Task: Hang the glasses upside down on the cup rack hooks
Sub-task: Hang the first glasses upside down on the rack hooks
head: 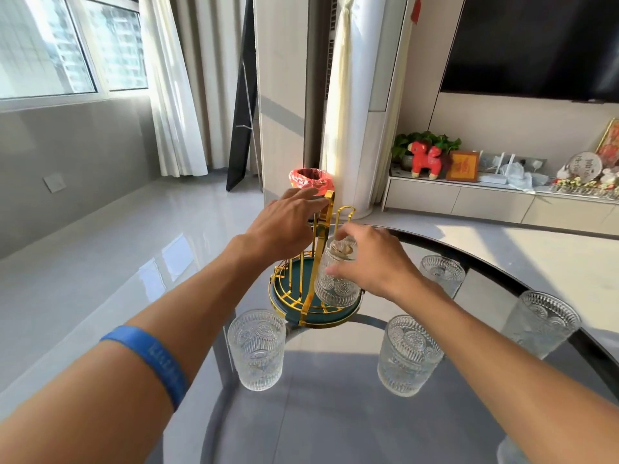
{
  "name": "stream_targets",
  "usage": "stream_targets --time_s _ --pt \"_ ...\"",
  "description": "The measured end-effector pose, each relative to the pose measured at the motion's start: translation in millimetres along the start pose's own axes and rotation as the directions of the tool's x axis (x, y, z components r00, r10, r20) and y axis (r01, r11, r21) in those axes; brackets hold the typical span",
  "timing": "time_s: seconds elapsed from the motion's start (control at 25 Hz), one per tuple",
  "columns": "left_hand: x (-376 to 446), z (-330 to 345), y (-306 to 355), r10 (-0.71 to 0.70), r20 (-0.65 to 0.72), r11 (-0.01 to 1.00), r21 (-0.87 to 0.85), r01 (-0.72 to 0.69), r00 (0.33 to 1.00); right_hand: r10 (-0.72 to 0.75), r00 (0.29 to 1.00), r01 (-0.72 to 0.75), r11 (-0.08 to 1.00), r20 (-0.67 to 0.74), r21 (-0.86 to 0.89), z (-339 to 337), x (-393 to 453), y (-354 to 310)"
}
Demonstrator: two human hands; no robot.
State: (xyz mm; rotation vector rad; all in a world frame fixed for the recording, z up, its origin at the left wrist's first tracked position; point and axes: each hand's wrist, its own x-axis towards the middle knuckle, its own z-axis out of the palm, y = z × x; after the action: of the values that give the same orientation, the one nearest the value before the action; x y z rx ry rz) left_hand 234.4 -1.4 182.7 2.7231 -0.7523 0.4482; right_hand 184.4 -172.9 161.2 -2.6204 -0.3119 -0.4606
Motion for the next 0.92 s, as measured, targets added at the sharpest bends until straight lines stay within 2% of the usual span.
stream_targets --time_s 0.24,0.32,0.4,0.44,0.48,0.52,0.56,0.64,0.68,0.72,0.92 --pt "-7.6 0.7 16.0 -0.070 0.058 0.997 0.016 0.069 0.996 -0.003 0.994 -0.001 0.999 0.105 0.038 6.0 -5.3 8.0" --pt "-15.3 -0.6 30.2 -0.117 -0.039 0.993 0.001 0.117 0.992 -0.028 0.990 0.020 0.998 0.138 0.055 -6.4 -15.6 10.7" --pt "-34.6 5.0 51.4 -0.133 -0.271 0.985 -0.143 0.096 0.953 0.033 0.999 -0.028 0.980 -0.022 0.196 -20.6 -39.2 22.0" --pt "-48.5 12.3 65.4 -0.102 -0.369 0.974 -0.228 0.016 0.924 0.128 0.981 -0.079 0.949 -0.144 0.305 -26.7 -55.6 30.6" --pt "-64.6 22.4 81.8 -0.042 -0.411 0.956 -0.282 -0.083 0.911 0.256 0.938 -0.138 0.895 -0.235 0.424 -31.0 -73.5 38.5" --pt "-80.6 34.6 99.7 0.038 -0.386 0.940 -0.300 -0.165 0.922 0.389 0.879 -0.191 0.818 -0.276 0.543 -32.4 -91.8 45.4" --pt "-92.9 48.6 118.1 0.105 -0.284 0.935 -0.299 -0.192 0.953 0.505 0.818 -0.232 0.727 -0.275 0.646 -31.6 -110.2 50.4" --pt "-104.8 75.7 146.2 0.103 0.040 0.961 -0.261 -0.089 0.994 0.665 0.716 -0.297 0.566 -0.213 0.769 -24.7 -142.8 54.7" --pt "-105.7 87.8 154.1 0.054 0.165 0.973 -0.232 -0.015 0.985 0.712 0.681 -0.330 0.505 -0.169 0.798 -20.6 -156.9 55.9" --pt "-104.3 97.5 158.7 0.007 0.225 0.976 -0.213 0.042 0.974 0.746 0.656 -0.366 0.451 -0.119 0.814 -16.7 -168.7 56.6" --pt "-89.6 110.2 164.8 -0.207 0.201 0.935 -0.247 0.254 0.957 0.780 0.611 -0.454 0.207 0.134 0.866 -15.9 -176.4 48.1"
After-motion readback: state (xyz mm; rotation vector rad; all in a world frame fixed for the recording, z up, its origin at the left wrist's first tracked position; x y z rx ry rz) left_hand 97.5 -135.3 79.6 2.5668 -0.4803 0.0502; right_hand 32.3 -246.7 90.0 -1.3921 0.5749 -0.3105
